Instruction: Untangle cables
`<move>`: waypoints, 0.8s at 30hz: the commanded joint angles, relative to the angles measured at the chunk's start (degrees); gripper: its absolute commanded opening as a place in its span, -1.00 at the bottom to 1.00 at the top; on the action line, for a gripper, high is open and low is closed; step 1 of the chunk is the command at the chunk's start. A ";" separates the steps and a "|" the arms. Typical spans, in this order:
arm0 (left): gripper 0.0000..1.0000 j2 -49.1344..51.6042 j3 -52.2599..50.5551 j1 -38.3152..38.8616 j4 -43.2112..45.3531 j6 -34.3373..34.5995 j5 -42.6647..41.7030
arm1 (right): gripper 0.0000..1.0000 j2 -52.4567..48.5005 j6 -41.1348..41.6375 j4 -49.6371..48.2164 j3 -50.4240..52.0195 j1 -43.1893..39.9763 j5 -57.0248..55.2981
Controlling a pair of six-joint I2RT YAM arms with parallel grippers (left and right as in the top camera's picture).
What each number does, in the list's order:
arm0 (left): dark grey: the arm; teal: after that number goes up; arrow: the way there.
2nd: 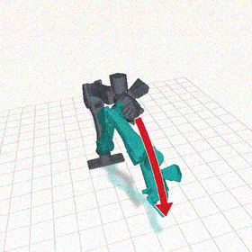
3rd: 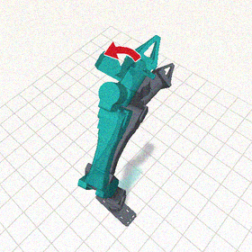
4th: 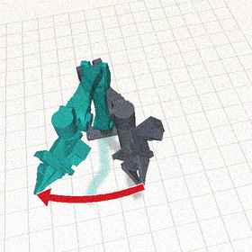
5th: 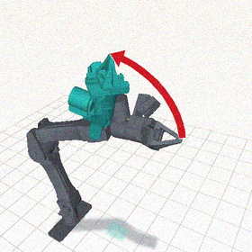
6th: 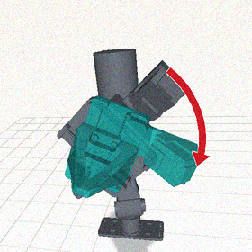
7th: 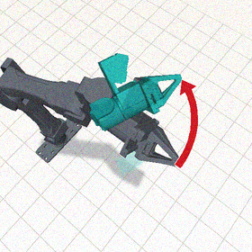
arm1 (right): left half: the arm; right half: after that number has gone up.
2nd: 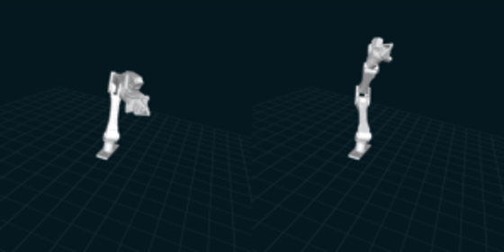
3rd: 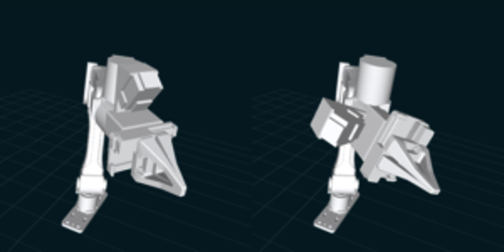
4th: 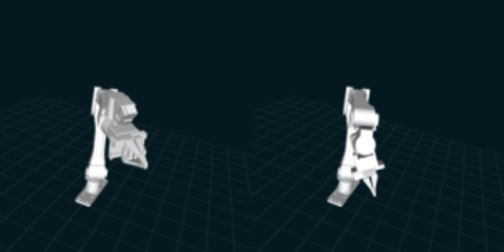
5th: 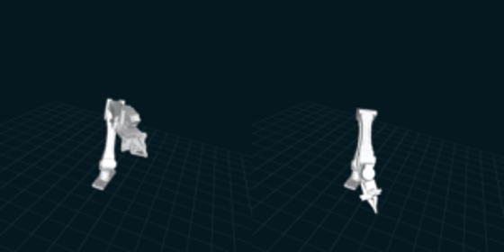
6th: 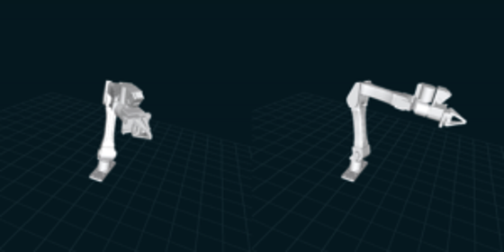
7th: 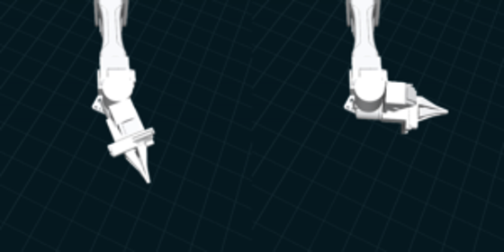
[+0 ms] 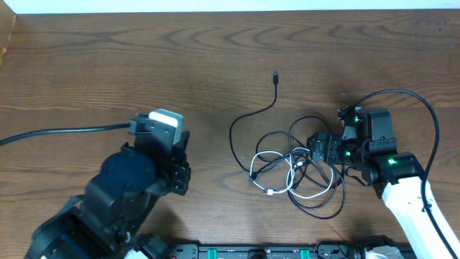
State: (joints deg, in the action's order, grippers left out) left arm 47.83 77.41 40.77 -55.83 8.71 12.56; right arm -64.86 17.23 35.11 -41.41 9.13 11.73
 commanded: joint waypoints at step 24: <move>0.03 13.27 0.72 -0.09 -2.21 8.04 -0.13 | 0.99 -0.04 0.50 0.33 0.33 -0.20 0.42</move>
State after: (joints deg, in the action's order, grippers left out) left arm 59.61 77.38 40.77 -58.08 14.81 12.36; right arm -64.86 17.39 35.33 -41.41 9.13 11.97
